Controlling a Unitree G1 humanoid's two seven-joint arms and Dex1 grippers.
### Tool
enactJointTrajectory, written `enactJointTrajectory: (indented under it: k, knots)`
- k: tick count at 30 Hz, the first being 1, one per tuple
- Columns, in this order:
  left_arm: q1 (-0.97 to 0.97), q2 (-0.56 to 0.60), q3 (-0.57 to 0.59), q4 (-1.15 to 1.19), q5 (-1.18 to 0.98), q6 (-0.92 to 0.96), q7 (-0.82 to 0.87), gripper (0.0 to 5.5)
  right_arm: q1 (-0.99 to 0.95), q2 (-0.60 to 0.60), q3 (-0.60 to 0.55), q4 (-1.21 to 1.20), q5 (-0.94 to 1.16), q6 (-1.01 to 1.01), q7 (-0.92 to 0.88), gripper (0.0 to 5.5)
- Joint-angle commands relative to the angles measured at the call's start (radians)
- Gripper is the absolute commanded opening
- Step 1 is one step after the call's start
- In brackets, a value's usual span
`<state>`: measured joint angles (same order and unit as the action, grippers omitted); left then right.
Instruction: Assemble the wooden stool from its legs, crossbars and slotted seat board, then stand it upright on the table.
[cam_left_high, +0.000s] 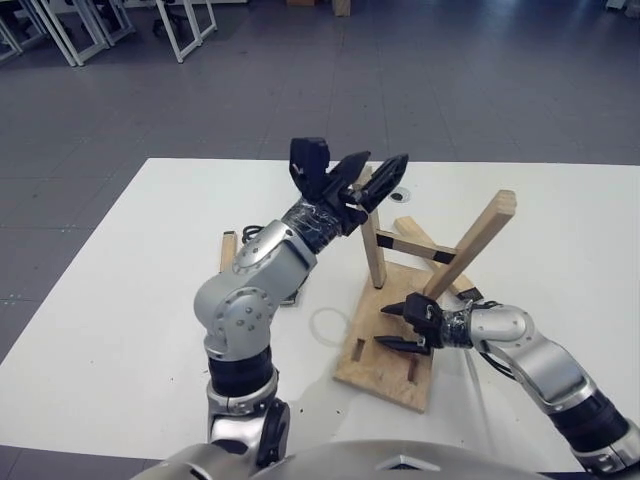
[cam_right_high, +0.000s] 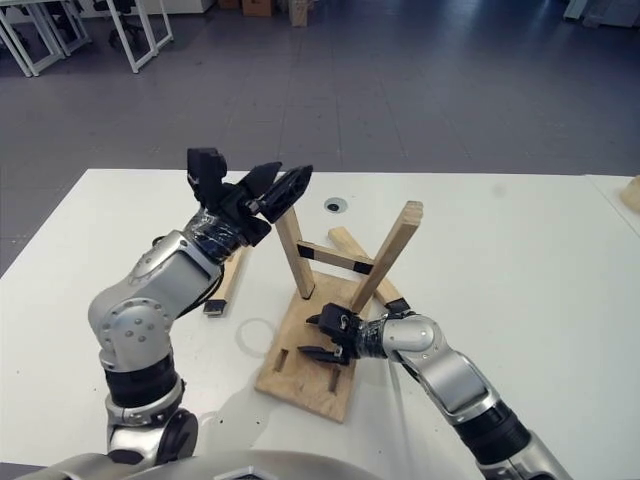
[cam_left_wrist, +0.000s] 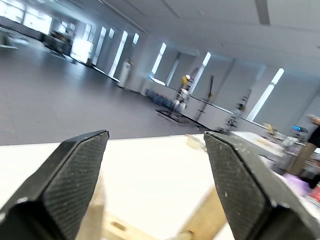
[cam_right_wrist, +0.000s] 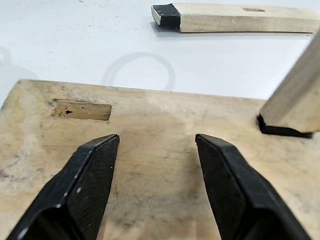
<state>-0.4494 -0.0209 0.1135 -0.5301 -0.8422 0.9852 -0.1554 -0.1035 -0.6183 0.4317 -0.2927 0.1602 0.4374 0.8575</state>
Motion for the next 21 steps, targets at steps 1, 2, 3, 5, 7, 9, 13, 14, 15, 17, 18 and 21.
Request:
enactJointTrajectory:
  k: [1,2,3,5,7,9,13,14,15,17,18,21]
  knots:
    - [-0.199,0.074,0.157,-0.02,-0.257,0.012,0.051,3.55,-0.048,-0.04,-0.026,0.125,-0.039,0.014,0.021,2.82]
    - [-0.231,0.1,0.191,-0.01,-0.3,0.002,0.076,3.55,-0.073,-0.047,-0.036,0.157,-0.041,-0.002,0.034,2.82]
    - [-0.265,0.125,0.225,0.011,-0.334,-0.012,0.106,3.55,-0.113,-0.048,-0.042,0.205,-0.042,-0.024,0.058,2.82]
    - [-0.299,0.164,0.27,0.045,-0.394,-0.039,0.164,3.55,-0.203,-0.032,-0.036,0.315,-0.042,-0.072,0.119,2.82]
    - [-0.295,0.196,0.283,0.071,-0.417,-0.055,0.195,3.55,-0.307,0.005,-0.013,0.44,-0.053,-0.125,0.178,2.82]
    - [-0.275,0.216,0.266,0.101,-0.411,-0.064,0.2,3.55,-0.39,0.055,0.001,0.518,-0.057,-0.149,0.211,2.82]
    - [-0.205,0.254,0.235,0.157,-0.327,-0.085,0.21,3.55,-0.422,0.11,-0.033,0.472,-0.021,-0.105,0.22,2.82]
    - [-0.178,0.271,0.239,0.167,-0.297,-0.093,0.219,3.55,-0.403,0.1,-0.05,0.421,-0.006,-0.08,0.22,2.82]
    - [-0.153,0.283,0.25,0.175,-0.272,-0.099,0.237,3.55,-0.382,0.086,-0.067,0.367,0.007,-0.054,0.219,2.82]
    - [-0.096,0.308,0.275,0.175,-0.217,-0.119,0.27,3.55,-0.325,0.044,-0.115,0.228,0.044,0.014,0.21,2.82]
    - [-0.072,0.315,0.294,0.169,-0.204,-0.128,0.285,3.55,-0.287,0.017,-0.152,0.134,0.076,0.068,0.2,2.82]
    - [0.039,0.359,0.347,0.145,-0.106,-0.156,0.343,3.55,-0.152,-0.055,-0.307,-0.164,0.207,0.264,0.146,2.82]
